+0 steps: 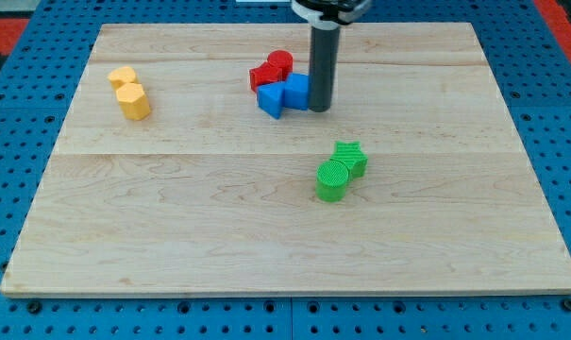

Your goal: Push red star beside blue triangle

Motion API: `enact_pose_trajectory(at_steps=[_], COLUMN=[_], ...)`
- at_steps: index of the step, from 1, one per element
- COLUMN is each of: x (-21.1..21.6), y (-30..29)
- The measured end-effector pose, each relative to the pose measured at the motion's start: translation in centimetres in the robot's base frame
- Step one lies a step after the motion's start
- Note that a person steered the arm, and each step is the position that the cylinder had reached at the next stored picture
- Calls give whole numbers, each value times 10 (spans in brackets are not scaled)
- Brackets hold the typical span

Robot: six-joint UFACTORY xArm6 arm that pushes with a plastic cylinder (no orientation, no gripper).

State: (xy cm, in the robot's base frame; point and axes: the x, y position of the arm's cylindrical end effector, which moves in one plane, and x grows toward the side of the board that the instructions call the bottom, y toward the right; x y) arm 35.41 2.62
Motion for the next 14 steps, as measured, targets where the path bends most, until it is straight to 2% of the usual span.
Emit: enact_pose_trajectory(at_steps=[1, 2, 3, 4, 5, 6, 7, 8, 9, 10, 11, 12, 13, 14], x=[-2, 4, 62, 119, 113, 88, 97, 78, 76, 58, 81, 87, 107, 88], y=[-2, 64, 109, 67, -34, -58, -30, -27, 24, 34, -24, -89, -59, -13])
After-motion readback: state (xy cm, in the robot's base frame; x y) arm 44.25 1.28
